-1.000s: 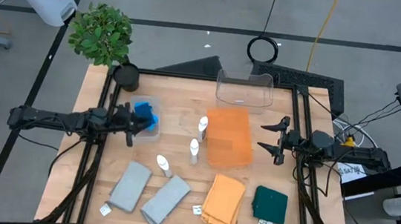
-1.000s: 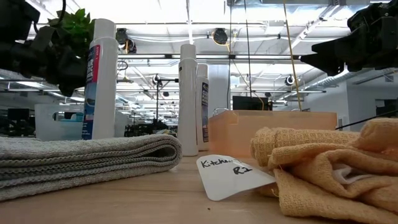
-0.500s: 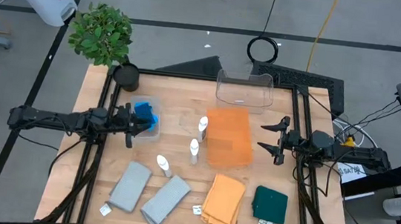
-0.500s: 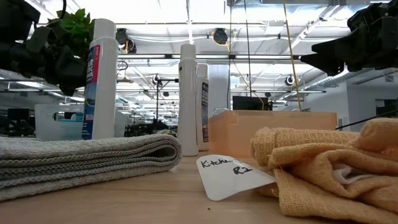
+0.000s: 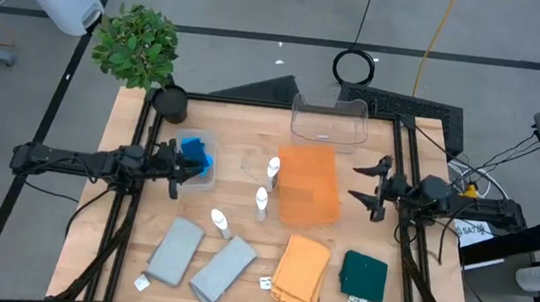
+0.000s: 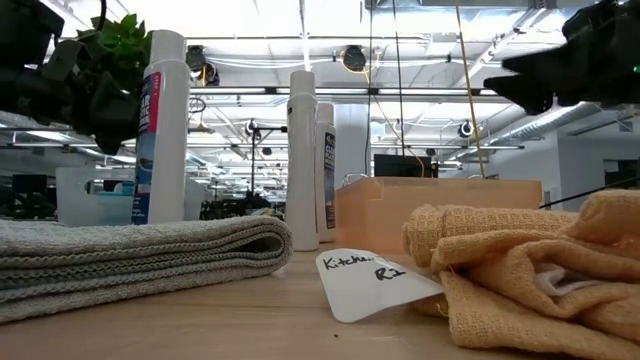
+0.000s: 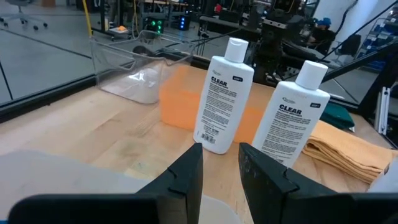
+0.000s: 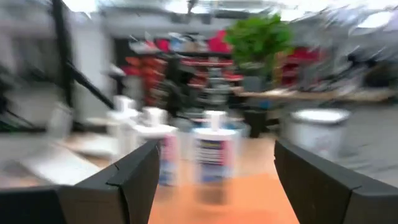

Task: Pick & Place Kitchen Items
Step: Put the green microfiber cloth into the orange bin

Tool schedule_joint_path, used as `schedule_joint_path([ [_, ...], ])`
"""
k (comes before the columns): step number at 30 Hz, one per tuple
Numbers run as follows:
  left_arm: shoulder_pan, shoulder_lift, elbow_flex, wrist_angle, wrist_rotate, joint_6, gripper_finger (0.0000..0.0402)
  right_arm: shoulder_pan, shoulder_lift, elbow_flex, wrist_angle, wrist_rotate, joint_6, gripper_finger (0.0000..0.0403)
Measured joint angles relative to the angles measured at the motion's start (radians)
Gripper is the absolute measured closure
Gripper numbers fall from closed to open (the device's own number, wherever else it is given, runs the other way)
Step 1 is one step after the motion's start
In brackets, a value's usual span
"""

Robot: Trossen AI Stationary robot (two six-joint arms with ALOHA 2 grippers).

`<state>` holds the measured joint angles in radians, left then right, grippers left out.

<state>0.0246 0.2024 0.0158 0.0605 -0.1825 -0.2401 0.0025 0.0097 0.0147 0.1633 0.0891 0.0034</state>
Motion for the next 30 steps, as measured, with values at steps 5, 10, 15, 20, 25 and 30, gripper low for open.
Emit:
schedule_joint_path([
  [5, 0.000, 0.000, 0.000, -0.001, 0.000, 0.000, 0.0293, 0.000, 0.006, 0.000, 0.091, -0.043, 0.152, 0.0124],
  [10, 0.000, 0.000, 0.000, 0.000, 0.000, 0.000, 0.0293, 0.002, 0.011, 0.000, 0.177, -0.065, 0.247, 0.0124],
  [15, 0.000, 0.000, 0.000, -0.003, 0.000, 0.000, 0.0293, 0.002, 0.011, -0.001, 0.309, -0.065, 0.247, 0.0124],
  [20, 0.000, 0.000, 0.000, -0.003, 0.000, 0.001, 0.0293, 0.002, 0.011, -0.001, 0.363, -0.063, 0.247, 0.0124],
  [25, 0.000, 0.000, 0.000, -0.003, 0.000, 0.000, 0.0293, 0.001, 0.012, -0.001, 0.384, -0.051, 0.248, 0.0124],
  [30, 0.000, 0.000, 0.000, -0.003, 0.000, 0.001, 0.0293, -0.001, 0.038, 0.073, 0.333, -0.086, 0.390, 0.0124],
])
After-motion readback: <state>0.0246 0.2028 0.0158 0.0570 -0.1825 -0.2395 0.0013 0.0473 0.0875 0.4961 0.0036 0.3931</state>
